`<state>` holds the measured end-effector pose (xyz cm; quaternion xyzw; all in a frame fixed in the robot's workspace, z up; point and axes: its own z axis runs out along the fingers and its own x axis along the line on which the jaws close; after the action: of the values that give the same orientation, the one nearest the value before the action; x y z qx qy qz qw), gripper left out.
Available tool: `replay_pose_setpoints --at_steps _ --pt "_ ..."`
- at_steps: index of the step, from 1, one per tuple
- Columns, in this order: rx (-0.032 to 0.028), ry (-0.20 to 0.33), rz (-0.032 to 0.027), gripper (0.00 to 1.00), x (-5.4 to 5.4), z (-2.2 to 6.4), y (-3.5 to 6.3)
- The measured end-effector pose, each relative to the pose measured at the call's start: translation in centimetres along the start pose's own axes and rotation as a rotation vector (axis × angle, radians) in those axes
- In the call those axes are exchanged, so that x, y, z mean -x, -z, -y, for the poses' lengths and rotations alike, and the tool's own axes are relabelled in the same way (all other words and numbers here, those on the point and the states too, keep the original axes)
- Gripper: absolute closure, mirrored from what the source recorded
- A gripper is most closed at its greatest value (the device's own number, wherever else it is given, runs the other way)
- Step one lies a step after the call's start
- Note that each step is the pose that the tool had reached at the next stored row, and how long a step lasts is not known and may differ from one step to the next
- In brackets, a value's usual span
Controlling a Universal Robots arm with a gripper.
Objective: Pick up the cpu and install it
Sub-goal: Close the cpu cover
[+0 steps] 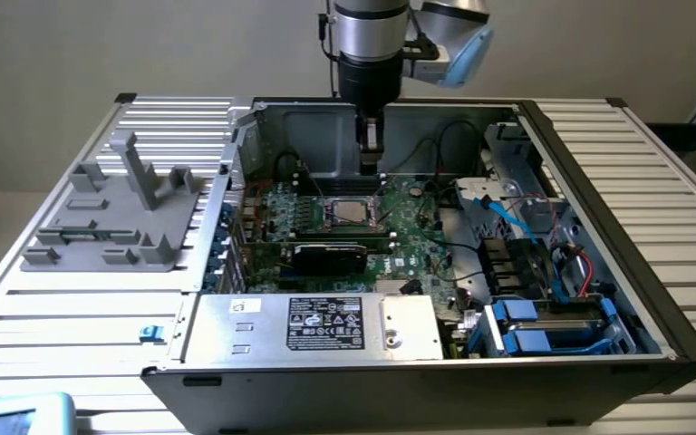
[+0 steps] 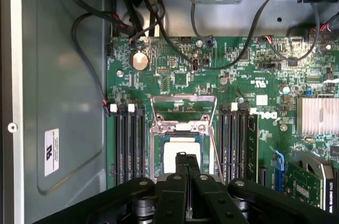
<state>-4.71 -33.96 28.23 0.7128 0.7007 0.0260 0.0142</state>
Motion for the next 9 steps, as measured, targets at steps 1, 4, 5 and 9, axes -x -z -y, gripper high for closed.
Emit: replay_pose_setpoints --at_steps 1,4,5,9 --pt "0.0 0.0 0.0 0.89 0.0 -0.27 -0.02" --pt "0.0001 0.0 -0.0001 0.89 0.0 -1.14 -0.07" --pt "0.0001 0.0 -0.0001 0.89 0.0 -1.46 -0.09" --pt "0.0 0.0 0.0 0.89 0.0 -2.81 -0.17"
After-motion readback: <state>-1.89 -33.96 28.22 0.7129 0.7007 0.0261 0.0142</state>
